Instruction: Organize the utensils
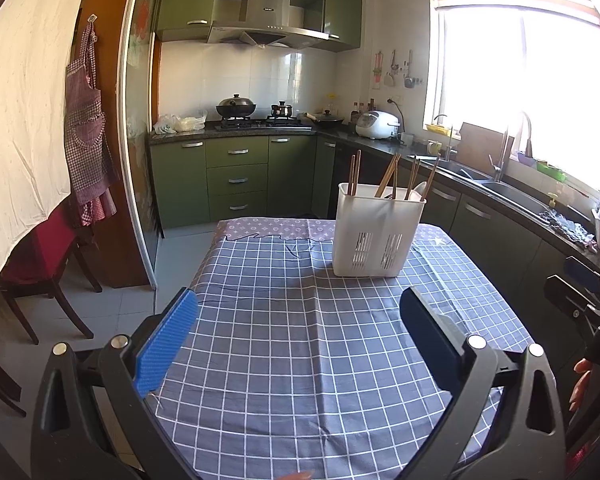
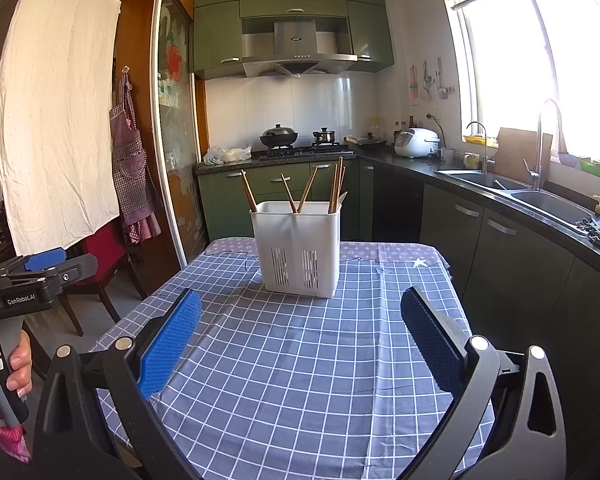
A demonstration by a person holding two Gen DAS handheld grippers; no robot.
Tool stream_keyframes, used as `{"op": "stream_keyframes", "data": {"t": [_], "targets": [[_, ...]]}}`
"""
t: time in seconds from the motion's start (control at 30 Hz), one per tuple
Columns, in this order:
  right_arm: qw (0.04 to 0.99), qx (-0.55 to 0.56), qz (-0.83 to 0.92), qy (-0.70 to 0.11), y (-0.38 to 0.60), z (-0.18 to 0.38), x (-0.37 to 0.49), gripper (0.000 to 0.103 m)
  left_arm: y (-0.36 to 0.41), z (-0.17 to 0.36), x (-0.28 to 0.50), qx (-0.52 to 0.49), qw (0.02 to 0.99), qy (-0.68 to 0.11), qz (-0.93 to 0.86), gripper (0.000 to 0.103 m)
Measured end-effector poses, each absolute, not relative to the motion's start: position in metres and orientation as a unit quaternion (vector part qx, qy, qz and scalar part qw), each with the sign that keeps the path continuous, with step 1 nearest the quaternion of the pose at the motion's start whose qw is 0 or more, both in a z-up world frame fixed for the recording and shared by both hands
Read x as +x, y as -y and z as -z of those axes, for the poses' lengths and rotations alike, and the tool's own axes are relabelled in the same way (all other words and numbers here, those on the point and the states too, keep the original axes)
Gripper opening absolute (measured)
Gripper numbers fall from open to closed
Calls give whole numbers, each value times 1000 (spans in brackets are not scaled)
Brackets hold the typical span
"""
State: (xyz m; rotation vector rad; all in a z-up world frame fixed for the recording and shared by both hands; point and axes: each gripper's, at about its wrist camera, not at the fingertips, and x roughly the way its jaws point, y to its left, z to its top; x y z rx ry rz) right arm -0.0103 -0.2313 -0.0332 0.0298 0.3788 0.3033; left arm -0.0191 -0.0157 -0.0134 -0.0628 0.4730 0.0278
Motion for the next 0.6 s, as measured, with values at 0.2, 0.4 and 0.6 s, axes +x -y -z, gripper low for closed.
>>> {"op": "stream_keyframes", "data": {"t": [0.2, 0.4, 0.6], "targets": [[969, 13, -151, -194, 228, 37, -8, 98, 12, 15, -15, -49, 968, -245, 6, 96], [969, 14, -152, -196, 230, 38, -6, 98, 17, 18, -15, -27, 971, -237, -8, 96], [968, 15, -153, -197, 230, 38, -6, 98, 16, 19, -14, -30, 970, -239, -5, 96]]}}
